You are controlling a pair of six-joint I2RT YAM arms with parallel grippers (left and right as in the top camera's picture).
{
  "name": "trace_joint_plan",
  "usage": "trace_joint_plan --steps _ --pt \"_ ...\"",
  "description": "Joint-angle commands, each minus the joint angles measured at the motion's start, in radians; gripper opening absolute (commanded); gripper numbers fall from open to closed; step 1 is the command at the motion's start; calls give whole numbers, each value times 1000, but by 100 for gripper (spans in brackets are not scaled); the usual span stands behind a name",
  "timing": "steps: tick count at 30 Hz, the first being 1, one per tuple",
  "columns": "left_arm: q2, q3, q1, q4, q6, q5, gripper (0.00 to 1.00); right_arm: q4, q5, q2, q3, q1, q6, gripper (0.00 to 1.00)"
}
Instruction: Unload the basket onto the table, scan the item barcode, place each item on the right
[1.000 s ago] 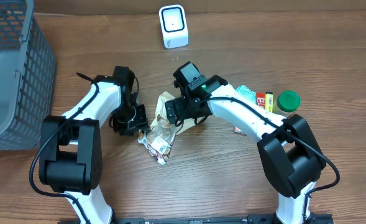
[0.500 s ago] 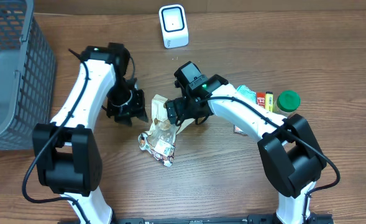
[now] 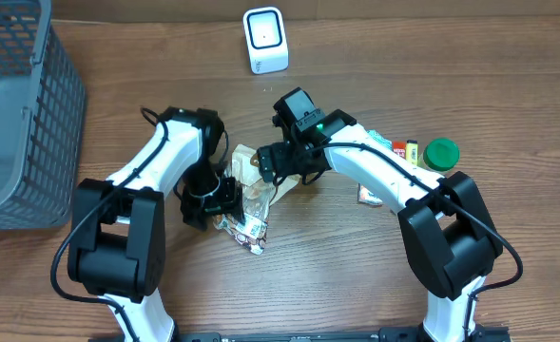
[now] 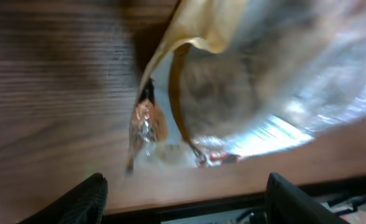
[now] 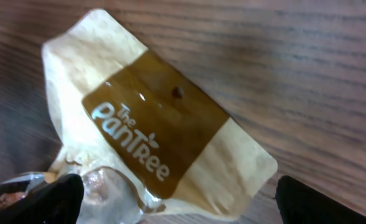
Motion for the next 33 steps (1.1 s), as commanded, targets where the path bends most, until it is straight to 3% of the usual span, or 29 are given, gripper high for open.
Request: trace_joint_plan --steps 1,9,16,25,33 --pt "-19 -72 0 98 -37 3 68 29 -5 6 -8 0 -33 100" --pt "-19 -89 0 307 -39 -150 70 -19 -5 6 -8 0 -34 100" --pt "-19 -89 1 328 -34 -330 66 41 -2 6 -8 0 -97 100" --pt "-19 -79 1 302 -34 -271 73 335 -2 41 -8 1 -166 100" --pt "-19 -68 1 299 -5 -198 75 436 0 153 -8 4 -165 98"
